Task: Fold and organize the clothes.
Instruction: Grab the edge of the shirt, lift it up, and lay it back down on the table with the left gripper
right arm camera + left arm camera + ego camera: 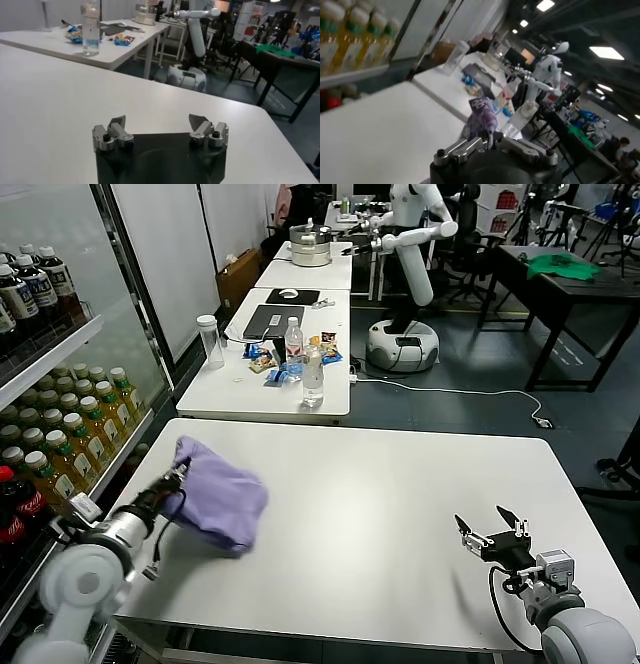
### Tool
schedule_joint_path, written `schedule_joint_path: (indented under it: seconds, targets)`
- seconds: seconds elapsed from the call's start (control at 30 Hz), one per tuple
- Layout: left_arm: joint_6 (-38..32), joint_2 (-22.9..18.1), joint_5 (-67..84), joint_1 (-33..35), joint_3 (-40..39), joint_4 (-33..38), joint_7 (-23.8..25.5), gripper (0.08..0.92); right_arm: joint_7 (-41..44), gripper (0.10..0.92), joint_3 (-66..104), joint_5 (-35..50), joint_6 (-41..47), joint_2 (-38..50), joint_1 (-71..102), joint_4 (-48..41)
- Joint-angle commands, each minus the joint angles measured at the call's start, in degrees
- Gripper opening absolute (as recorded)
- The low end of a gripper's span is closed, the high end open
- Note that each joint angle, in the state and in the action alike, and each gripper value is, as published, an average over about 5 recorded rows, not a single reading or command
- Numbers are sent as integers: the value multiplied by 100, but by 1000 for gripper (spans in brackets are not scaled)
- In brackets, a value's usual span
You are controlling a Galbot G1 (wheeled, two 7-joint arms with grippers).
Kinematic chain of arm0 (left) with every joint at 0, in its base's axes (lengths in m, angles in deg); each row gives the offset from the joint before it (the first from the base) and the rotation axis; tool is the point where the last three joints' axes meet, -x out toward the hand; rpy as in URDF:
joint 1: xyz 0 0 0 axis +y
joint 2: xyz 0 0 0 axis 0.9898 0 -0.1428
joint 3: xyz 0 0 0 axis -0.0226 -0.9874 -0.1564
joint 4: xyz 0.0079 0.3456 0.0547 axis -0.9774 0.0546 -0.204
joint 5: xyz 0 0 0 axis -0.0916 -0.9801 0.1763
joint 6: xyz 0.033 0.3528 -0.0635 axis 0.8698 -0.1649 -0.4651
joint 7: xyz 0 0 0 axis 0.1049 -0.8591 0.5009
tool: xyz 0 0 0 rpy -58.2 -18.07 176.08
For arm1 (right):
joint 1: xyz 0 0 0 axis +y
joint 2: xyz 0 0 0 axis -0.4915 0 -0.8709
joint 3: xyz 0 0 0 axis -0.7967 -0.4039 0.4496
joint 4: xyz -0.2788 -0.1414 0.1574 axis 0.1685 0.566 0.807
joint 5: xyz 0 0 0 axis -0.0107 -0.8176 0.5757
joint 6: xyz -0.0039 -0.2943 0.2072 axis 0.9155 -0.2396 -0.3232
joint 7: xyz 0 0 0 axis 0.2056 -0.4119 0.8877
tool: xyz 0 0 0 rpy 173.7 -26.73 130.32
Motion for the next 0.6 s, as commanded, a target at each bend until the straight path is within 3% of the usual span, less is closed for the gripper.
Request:
schedule_joint_path:
  seconds: [0.03, 0.33, 0.6]
  targets:
    - [404, 257, -1714, -12, -838, 843, 123, 115, 8, 823, 13, -26, -12, -75, 44, 96]
    - [559, -1535, -4229, -322, -3183, 340, -356, 115, 16, 823, 7, -139, -12, -194, 110, 198]
    - [485, -2316, -4307, -568, -4003, -676, -679, 115, 32, 823, 8, -190, -18, -174, 41, 141]
